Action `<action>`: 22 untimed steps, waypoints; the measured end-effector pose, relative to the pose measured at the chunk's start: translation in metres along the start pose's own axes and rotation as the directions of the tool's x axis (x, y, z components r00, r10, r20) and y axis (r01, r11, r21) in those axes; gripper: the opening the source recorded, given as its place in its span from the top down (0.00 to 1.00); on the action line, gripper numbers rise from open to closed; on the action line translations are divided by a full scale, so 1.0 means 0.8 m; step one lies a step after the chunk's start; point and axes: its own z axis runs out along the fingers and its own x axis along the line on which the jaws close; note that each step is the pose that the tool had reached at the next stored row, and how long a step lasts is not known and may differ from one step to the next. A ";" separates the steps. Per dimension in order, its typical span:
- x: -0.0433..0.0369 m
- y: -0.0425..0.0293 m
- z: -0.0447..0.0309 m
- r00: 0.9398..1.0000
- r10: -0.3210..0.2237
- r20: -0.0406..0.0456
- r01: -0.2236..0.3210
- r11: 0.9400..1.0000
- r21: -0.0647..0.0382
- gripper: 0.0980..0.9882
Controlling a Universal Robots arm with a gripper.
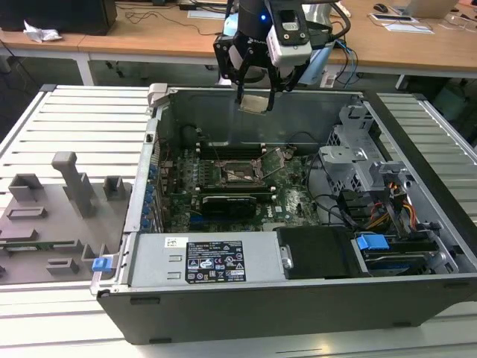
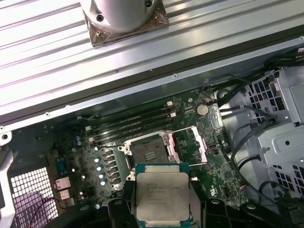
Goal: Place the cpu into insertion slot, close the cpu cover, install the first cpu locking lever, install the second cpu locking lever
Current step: 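Place the cpu into insertion slot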
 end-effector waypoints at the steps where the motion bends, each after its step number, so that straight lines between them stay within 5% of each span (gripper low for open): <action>1: 0.000 0.0000 0.0000 1.000 0.007 0.001 -0.007 1.000 0.000 0.50; 22: 0.000 0.0000 0.0002 0.993 0.120 0.011 -0.120 0.993 -0.003 0.50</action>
